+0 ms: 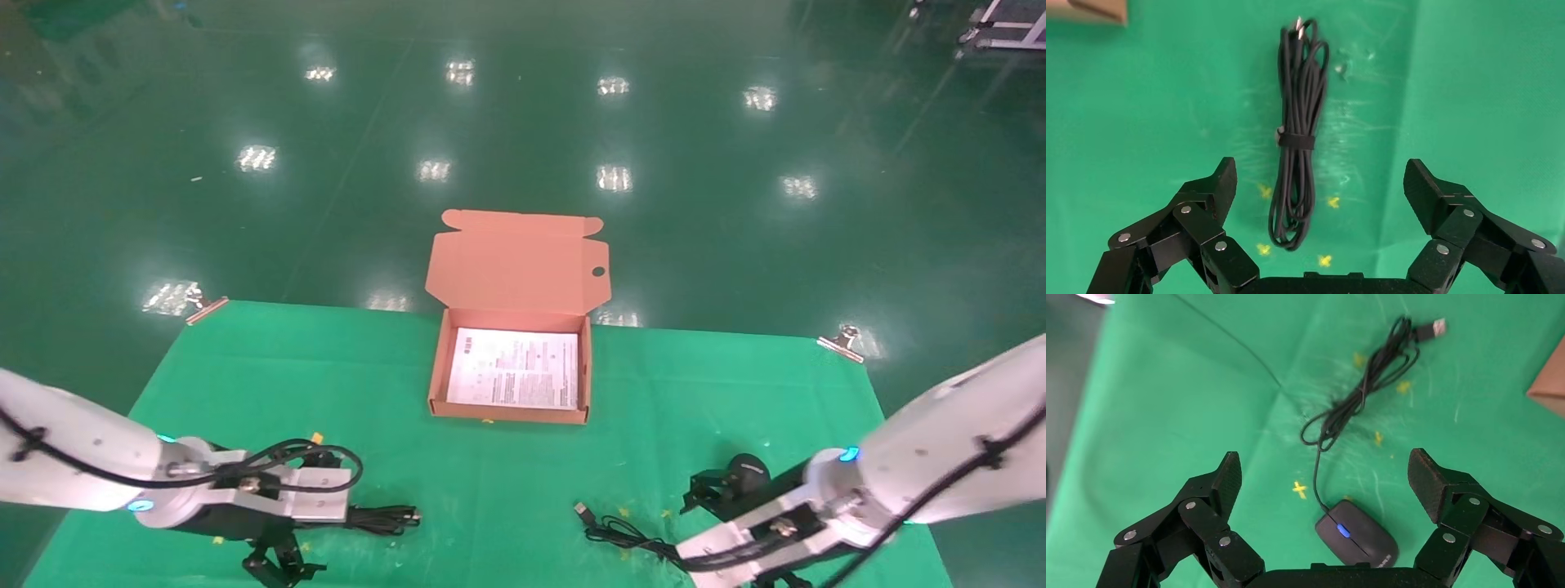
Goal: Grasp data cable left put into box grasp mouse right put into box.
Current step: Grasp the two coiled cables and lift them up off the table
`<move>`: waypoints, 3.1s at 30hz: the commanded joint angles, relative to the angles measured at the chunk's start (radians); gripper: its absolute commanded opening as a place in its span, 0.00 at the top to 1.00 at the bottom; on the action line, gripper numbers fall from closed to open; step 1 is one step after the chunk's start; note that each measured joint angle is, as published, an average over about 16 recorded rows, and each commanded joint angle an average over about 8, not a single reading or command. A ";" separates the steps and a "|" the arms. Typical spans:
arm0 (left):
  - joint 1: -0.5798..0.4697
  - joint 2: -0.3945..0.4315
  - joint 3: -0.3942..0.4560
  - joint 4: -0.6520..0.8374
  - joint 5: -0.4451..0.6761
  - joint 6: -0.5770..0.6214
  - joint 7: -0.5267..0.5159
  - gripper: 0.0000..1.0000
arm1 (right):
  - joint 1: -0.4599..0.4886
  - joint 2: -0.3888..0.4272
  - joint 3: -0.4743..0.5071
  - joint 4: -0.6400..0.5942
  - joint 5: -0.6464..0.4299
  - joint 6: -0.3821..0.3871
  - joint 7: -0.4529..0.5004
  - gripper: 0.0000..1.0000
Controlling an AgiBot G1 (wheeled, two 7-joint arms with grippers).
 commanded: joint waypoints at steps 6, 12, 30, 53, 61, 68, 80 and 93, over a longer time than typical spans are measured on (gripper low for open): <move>-0.007 0.090 0.014 0.192 0.058 -0.084 -0.014 0.00 | -0.030 -0.095 -0.016 -0.149 -0.057 0.097 0.003 0.00; -0.030 0.149 0.010 0.340 0.055 -0.139 0.036 0.00 | -0.039 -0.171 -0.017 -0.285 -0.062 0.158 -0.028 0.00; -0.085 0.228 0.009 0.607 0.050 -0.206 0.162 0.47 | -0.020 -0.334 -0.044 -0.604 -0.117 0.275 -0.122 0.25; -0.091 0.233 0.007 0.632 0.048 -0.211 0.169 1.00 | -0.019 -0.342 -0.048 -0.624 -0.126 0.285 -0.125 1.00; -0.090 0.232 0.007 0.628 0.048 -0.210 0.168 1.00 | -0.019 -0.341 -0.047 -0.621 -0.125 0.283 -0.125 1.00; -0.089 0.231 0.007 0.626 0.048 -0.209 0.167 1.00 | -0.019 -0.341 -0.047 -0.619 -0.125 0.282 -0.124 1.00; -0.090 0.230 0.007 0.624 0.048 -0.210 0.167 1.00 | -0.018 -0.340 -0.046 -0.617 -0.123 0.282 -0.124 1.00; -0.164 0.120 -0.017 0.488 0.063 -0.254 0.189 1.00 | 0.144 -0.227 0.000 -0.479 -0.140 0.269 -0.052 1.00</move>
